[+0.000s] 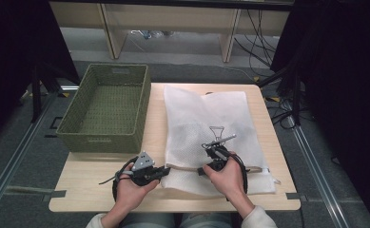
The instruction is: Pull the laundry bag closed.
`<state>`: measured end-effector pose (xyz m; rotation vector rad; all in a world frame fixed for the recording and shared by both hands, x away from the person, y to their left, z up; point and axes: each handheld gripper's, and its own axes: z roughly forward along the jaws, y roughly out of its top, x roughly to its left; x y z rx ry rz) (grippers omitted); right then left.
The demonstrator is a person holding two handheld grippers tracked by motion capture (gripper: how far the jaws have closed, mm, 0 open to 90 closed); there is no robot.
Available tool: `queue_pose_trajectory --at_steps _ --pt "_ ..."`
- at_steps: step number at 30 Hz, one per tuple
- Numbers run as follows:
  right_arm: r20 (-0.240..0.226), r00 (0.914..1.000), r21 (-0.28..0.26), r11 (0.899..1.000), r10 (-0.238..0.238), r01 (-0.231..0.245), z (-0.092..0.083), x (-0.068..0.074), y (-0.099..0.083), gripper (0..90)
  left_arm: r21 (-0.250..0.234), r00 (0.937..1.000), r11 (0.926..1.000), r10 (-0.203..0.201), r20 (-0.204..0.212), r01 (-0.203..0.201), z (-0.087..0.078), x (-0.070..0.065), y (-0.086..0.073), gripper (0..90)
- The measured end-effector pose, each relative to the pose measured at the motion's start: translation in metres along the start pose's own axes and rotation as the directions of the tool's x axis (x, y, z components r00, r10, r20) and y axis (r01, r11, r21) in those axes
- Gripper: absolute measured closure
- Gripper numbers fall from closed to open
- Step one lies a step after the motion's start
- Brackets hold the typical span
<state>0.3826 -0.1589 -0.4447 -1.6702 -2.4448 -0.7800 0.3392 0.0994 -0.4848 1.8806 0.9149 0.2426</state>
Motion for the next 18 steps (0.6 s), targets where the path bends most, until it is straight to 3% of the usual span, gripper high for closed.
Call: queue_pose_trajectory --at_steps 1,2,4,6,10,12,13,18 --pt "0.021 0.9996 0.002 1.000 -0.020 0.020 0.000 -0.001 0.000 87.3 0.000 0.9999 0.9999 0.017 0.001 -0.017 0.000 0.001 0.000 84.9" --pt "0.036 0.9993 0.002 1.000 0.009 -0.009 -0.001 0.000 0.000 87.3 0.003 0.9999 0.9999 0.011 -0.002 -0.011 -0.001 0.001 0.001 84.9" --pt "0.027 0.9995 -0.007 1.000 -0.018 0.018 -0.002 -0.005 -0.001 87.3 0.006 0.9999 0.9999 0.010 -0.003 -0.010 -0.002 0.002 0.001 84.9" --pt "0.029 0.9994 0.003 1.000 0.019 -0.019 -0.003 -0.005 -0.002 87.3 0.004 1.0000 0.9999 0.009 0.000 -0.009 -0.001 0.001 0.000 84.9" --pt "0.026 0.9997 -0.002 1.000 0.003 -0.003 -0.004 -0.006 -0.003 87.3 -0.007 1.0000 0.9999 0.009 0.002 -0.009 0.000 0.001 0.000 84.8" --pt "0.056 0.9984 0.000 1.000 -0.010 0.010 -0.004 -0.007 -0.003 87.3 0.000 1.0000 1.0000 0.010 0.003 -0.010 -0.002 0.002 0.000 84.9" --pt "0.059 0.9982 0.005 1.000 0.003 -0.003 -0.005 -0.007 -0.003 87.3 -0.003 0.9999 1.0000 -0.009 -0.004 0.009 -0.002 0.001 -0.001 84.9" --pt "0.048 0.9986 -0.001 1.000 0.024 -0.024 -0.007 -0.011 -0.006 87.3 0.009 1.0000 0.9999 0.008 0.002 -0.008 -0.002 0.003 0.000 84.9"
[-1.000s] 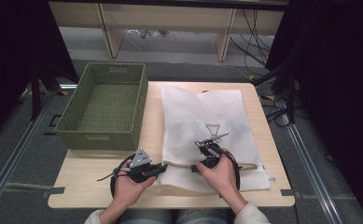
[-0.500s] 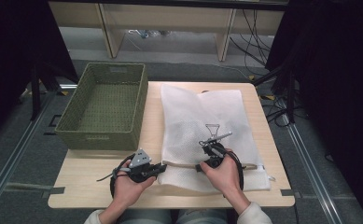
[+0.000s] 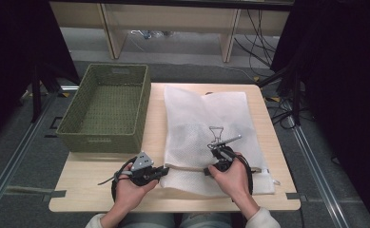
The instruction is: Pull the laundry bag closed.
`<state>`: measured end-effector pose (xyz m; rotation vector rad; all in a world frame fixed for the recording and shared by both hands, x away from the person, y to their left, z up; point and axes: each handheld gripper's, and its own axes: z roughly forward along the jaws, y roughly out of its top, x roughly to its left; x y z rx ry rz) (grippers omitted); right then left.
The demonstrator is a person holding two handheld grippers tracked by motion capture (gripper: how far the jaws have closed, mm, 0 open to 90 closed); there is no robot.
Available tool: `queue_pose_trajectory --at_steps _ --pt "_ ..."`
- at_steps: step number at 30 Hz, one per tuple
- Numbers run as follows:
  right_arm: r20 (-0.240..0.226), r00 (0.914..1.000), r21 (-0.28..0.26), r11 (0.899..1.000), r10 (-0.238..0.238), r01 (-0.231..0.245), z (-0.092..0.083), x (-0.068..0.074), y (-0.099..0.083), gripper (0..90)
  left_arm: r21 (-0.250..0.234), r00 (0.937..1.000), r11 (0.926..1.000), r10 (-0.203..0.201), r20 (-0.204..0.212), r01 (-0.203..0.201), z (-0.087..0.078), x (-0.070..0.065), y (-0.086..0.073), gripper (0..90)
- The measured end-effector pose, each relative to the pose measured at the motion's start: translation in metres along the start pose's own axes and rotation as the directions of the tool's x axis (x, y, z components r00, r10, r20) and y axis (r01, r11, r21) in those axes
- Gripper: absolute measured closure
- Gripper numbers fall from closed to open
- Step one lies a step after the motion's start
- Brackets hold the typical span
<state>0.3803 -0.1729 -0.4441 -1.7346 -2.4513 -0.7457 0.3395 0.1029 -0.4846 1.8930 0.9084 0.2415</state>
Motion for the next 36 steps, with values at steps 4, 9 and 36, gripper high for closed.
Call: queue_pose_trajectory --at_steps 4,9,36 --pt "0.005 0.9999 0.007 1.000 0.010 -0.010 -0.001 0.001 0.000 87.3 -0.014 1.0000 0.9999 -0.002 -0.004 0.002 0.001 0.000 -0.001 84.9" --pt "0.032 0.9994 0.000 1.000 -0.012 0.012 -0.004 -0.007 -0.002 87.3 -0.004 0.9999 1.0000 0.006 -0.010 -0.006 0.000 0.001 -0.001 84.9" --pt "0.045 0.9981 -0.006 0.999 0.041 -0.041 -0.012 -0.015 -0.006 87.2 -0.006 0.9997 0.9999 -0.013 -0.021 0.013 0.000 0.001 -0.002 84.8"
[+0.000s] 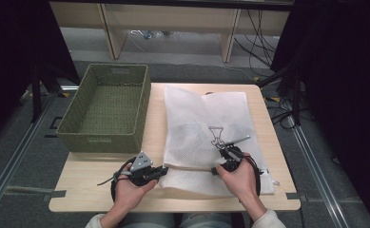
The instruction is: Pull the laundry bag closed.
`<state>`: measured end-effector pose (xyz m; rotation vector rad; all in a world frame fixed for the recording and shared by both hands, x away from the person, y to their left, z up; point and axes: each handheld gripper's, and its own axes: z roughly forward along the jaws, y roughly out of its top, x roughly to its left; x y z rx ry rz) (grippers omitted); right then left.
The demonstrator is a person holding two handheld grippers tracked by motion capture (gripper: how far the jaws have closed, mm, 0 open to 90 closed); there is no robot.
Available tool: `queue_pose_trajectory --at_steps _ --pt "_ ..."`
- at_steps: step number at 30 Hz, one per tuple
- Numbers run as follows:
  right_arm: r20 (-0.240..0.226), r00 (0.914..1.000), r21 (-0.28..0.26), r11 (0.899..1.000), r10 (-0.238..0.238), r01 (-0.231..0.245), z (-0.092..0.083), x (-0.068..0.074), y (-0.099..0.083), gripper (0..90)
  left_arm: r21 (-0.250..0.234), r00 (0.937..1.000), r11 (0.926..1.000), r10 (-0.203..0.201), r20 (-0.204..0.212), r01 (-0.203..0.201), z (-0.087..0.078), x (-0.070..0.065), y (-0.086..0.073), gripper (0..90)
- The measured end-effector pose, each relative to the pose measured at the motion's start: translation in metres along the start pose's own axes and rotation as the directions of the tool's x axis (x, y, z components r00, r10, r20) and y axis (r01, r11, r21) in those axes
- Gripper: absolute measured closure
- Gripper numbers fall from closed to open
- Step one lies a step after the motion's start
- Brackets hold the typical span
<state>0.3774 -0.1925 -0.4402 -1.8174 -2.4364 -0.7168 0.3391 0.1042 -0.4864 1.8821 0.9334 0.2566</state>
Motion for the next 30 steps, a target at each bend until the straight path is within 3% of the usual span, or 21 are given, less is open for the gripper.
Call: queue_pose_trajectory --at_steps 13,17,18,20,22,24,25,27,30 --pt "-0.006 1.0000 0.000 1.000 -0.003 0.003 0.0002 -0.0007 0.0000 87.2 0.002 0.9999 0.9999 0.012 -0.002 -0.012 -0.0002 0.0006 0.0000 84.8" --pt "0.023 0.9996 -0.010 1.000 -0.017 0.017 -0.0005 -0.0028 -0.0002 87.2 -0.008 1.0000 1.0000 0.000 -0.002 0.000 -0.0001 0.0012 -0.0006 84.8" --pt "0.022 0.9997 -0.002 1.000 0.007 -0.007 -0.0016 -0.0032 -0.0004 87.2 0.000 0.9999 1.0000 0.000 -0.011 0.000 -0.0010 0.0013 -0.0002 84.8" --pt "0.007 0.9999 -0.016 1.000 -0.010 0.010 -0.0023 -0.0060 -0.0010 87.2 -0.005 0.9999 0.9999 0.013 -0.006 -0.013 -0.0004 0.0016 0.0000 84.8" --pt "0.013 0.9997 -0.009 1.000 0.018 -0.018 -0.0037 -0.0033 -0.0013 87.2 -0.009 0.9999 0.9999 0.013 -0.005 -0.013 -0.0001 0.0016 -0.0004 84.8" --pt "0.008 1.0000 -0.013 1.000 0.004 -0.004 -0.0029 -0.0042 -0.0011 87.2 -0.006 1.0000 1.0000 -0.005 -0.007 0.004 -0.0006 0.0009 -0.0003 84.8" --pt "0.013 0.9993 0.002 0.999 0.035 -0.035 -0.0035 -0.0019 -0.0012 87.2 -0.006 1.0000 1.0000 0.004 -0.007 -0.004 -0.0005 0.0014 -0.0001 84.7" --pt "0.008 1.0000 -0.011 1.000 0.003 -0.003 -0.0027 -0.0044 -0.0012 87.2 -0.012 1.0000 0.9999 0.005 -0.004 -0.005 0.0002 0.0014 -0.0006 84.8" --pt "0.016 0.9999 -0.011 1.000 0.006 -0.006 -0.0032 -0.0045 -0.0013 87.2 -0.005 1.0000 1.0000 0.006 -0.005 -0.006 -0.0005 0.0016 -0.0004 84.7"
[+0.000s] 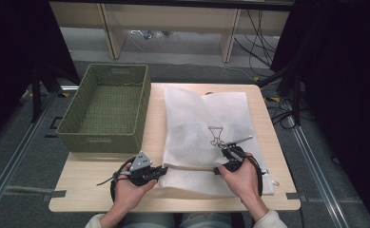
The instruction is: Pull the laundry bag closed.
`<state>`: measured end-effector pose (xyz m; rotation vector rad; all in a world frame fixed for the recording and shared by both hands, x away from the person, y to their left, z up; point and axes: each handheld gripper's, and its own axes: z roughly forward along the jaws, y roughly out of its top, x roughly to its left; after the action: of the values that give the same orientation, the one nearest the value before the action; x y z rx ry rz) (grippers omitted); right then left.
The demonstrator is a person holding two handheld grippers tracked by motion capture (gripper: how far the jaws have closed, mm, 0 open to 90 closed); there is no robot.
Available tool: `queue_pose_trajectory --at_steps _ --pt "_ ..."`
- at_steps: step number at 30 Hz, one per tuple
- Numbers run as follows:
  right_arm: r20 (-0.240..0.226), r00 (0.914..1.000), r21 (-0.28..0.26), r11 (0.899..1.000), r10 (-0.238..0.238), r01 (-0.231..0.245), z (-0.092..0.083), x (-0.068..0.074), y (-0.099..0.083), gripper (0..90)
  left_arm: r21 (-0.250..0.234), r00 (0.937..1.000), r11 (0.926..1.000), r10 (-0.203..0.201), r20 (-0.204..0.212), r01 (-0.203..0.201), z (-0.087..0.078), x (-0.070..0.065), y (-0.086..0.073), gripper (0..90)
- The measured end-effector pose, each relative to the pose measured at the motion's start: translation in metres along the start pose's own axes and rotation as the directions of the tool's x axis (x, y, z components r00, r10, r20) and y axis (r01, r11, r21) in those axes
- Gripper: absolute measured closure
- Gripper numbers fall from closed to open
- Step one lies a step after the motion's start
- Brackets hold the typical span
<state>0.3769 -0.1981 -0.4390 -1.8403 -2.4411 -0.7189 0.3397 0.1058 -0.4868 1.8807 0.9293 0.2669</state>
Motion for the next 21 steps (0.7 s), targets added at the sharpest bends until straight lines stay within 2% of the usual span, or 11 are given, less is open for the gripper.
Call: queue_pose_trajectory --at_steps 2,5,6,7,8,10,11,13,14,20,21 --pt "-0.003 0.9997 0.008 1.000 0.026 -0.026 -0.0010 0.0002 -0.0003 87.2 -0.001 1.0000 1.0000 0.006 0.001 -0.006 0.0002 0.0004 0.0003 84.7" --pt "0.003 0.9997 0.007 1.000 0.025 -0.025 -0.0005 -0.0018 0.0001 87.2 0.004 0.9999 0.9999 0.012 -0.002 -0.012 0.0000 0.0008 0.0004 84.7" --pt "0.000 0.9990 0.021 0.999 0.044 -0.044 -0.0016 0.0001 0.0000 87.2 0.006 1.0000 1.0000 0.001 -0.003 -0.001 0.0001 0.0005 0.0001 84.7" --pt "-0.002 0.9993 0.022 0.999 0.038 -0.038 -0.0016 0.0000 0.0001 87.2 0.006 0.9999 0.9999 -0.011 -0.004 0.011 0.0003 -0.0001 -0.0002 84.7" --pt "-0.002 0.9992 0.023 0.999 0.040 -0.040 -0.0017 0.0001 0.0001 87.2 0.006 0.9999 0.9999 0.013 -0.003 -0.013 -0.0001 0.0010 0.0004 84.7" --pt "-0.002 0.9988 0.025 0.999 0.048 -0.048 -0.0023 0.0003 0.0000 87.2 0.000 1.0000 1.0000 0.008 0.000 -0.008 0.0003 0.0004 0.0003 84.7" --pt "-0.001 1.0000 -0.007 1.000 -0.007 0.007 -0.0004 -0.0039 0.0000 87.2 0.005 0.9999 0.9999 0.013 -0.003 -0.013 -0.0001 0.0010 0.0002 84.7" --pt "0.012 0.9991 0.019 0.999 0.040 -0.041 -0.0024 -0.0021 0.0000 87.2 0.012 0.9999 0.9999 0.000 -0.013 0.001 0.0000 0.0008 -0.0002 84.7" --pt "0.015 0.9998 0.001 1.000 0.009 -0.009 -0.0010 -0.0050 0.0000 87.2 0.005 1.0000 1.0000 0.000 -0.005 0.000 0.0004 0.0002 -0.0001 84.7" --pt "0.010 0.9999 -0.007 1.000 -0.005 0.005 -0.0008 -0.0057 0.0000 87.2 0.005 1.0000 1.0000 -0.005 -0.005 0.005 0.0005 0.0000 -0.0002 84.7" --pt "0.011 0.9999 -0.009 1.000 -0.003 0.003 -0.0011 -0.0058 -0.0002 87.2 0.006 0.9999 0.9999 0.008 -0.006 -0.008 0.0004 0.0006 0.0000 84.7"
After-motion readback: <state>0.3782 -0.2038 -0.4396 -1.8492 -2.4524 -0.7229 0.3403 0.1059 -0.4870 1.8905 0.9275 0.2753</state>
